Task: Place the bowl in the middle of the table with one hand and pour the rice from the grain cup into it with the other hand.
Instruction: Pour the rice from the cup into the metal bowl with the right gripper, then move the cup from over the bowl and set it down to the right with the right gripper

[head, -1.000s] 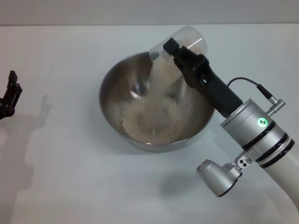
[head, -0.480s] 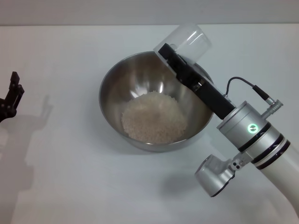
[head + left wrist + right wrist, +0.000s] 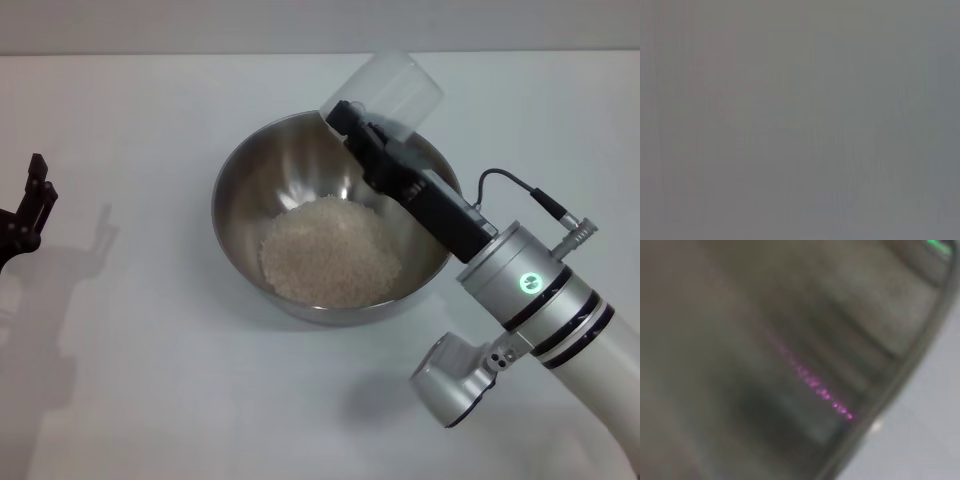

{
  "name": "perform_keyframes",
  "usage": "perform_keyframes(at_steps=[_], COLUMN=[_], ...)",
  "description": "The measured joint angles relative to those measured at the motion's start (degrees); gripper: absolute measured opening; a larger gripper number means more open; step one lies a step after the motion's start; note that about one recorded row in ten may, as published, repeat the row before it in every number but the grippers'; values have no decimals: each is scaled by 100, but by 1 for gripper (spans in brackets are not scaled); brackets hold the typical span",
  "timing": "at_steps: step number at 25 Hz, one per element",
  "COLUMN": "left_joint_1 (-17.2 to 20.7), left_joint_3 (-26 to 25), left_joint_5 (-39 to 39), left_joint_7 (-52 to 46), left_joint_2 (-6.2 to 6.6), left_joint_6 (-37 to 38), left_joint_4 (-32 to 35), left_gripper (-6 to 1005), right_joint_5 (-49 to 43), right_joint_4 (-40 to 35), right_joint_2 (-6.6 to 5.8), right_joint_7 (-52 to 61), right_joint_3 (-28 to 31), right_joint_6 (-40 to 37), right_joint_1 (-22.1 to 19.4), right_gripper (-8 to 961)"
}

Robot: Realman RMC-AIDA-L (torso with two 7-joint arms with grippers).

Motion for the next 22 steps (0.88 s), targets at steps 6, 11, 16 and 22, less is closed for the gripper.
perform_keyframes(at_steps=[6, 11, 16, 22], left_joint_1=[0, 0, 0, 0], left_joint_3=[1, 7, 6, 42], left_joint_5=[1, 2, 4, 3], left_joint_7=[-2, -50, -52, -52], left_joint_2=[0, 0, 0, -8], left_joint_6=[9, 13, 13, 10], left_joint_4=[-3, 1, -2, -11], left_gripper=[813, 813, 813, 813], right_joint_5=[77, 952, 1379, 1748], right_joint_4=[588, 899, 587, -229], right_joint_2=[0, 0, -15, -21], right_joint_7=[2851, 5179, 8732, 11369], right_joint_3=[181, 111, 474, 915], right_joint_6=[-420, -506, -817, -846], right_joint_1=[-213, -301, -435, -478], right_gripper=[16, 16, 16, 16])
